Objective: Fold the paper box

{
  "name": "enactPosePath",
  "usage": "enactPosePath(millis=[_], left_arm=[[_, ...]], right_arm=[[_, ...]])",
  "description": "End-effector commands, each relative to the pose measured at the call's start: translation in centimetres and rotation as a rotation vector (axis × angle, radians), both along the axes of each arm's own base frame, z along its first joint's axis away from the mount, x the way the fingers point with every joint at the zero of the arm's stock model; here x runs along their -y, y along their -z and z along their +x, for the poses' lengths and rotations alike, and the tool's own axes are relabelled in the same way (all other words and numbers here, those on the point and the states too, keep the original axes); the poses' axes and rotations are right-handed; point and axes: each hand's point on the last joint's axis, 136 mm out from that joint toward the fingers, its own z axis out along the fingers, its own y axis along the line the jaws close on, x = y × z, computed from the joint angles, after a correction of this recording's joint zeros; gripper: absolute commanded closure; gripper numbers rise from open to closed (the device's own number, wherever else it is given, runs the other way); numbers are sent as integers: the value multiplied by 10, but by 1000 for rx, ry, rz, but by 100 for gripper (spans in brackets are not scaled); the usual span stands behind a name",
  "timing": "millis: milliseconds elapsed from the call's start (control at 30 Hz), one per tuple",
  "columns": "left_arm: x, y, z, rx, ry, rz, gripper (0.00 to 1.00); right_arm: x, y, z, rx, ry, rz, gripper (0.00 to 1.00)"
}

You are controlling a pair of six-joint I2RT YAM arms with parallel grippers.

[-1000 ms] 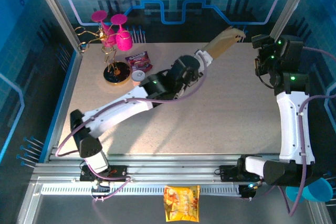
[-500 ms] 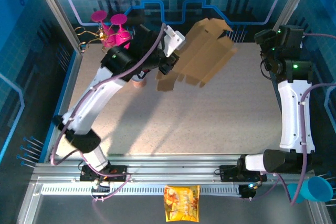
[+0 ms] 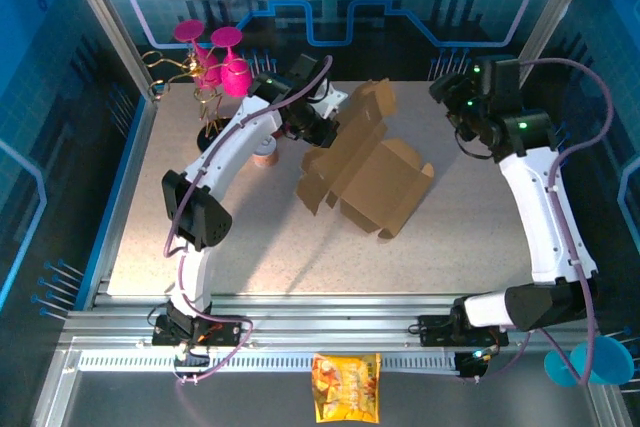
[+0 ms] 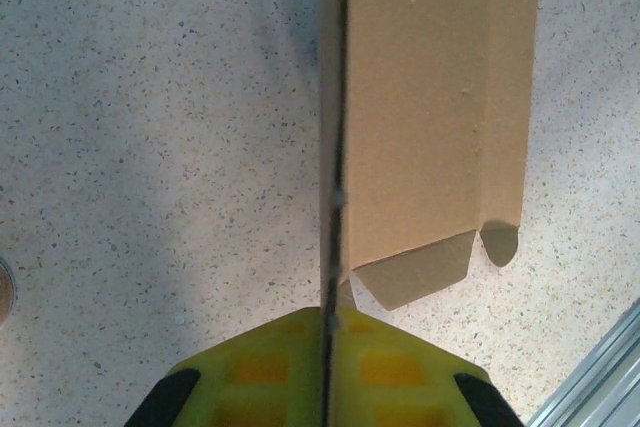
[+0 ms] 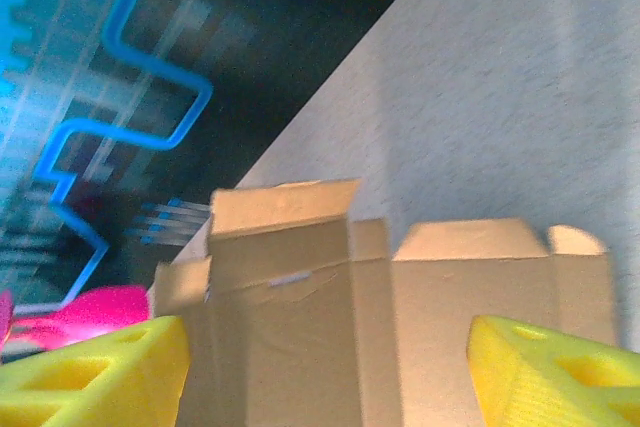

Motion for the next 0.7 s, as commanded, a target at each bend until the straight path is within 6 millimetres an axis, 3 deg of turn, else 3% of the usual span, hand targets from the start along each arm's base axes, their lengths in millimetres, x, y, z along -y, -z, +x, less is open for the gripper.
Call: enactPosePath(millis=[0,133,300,400,533,667], left_arm=[[4,-16,-1,47,12,-1,100],[10,-13,-4,59,38,19,100],[17,-4,-11,89,77,88,100],[18,-1,-11,127,83,144,100],[24,-2,-11,236,105,231,100],[32,3,-13,314,135,318,100]], right_arm=[[-46,13,9,-23,-103,100,27],[-83,37,17,-87,-144,246,25],[-110,43,29,-127,-179,339,24],[-115,49,28,-181,-163,344,23],[-108,62,24,-243,-76,338,23],[-105,61,26,-241,-49,347,26]])
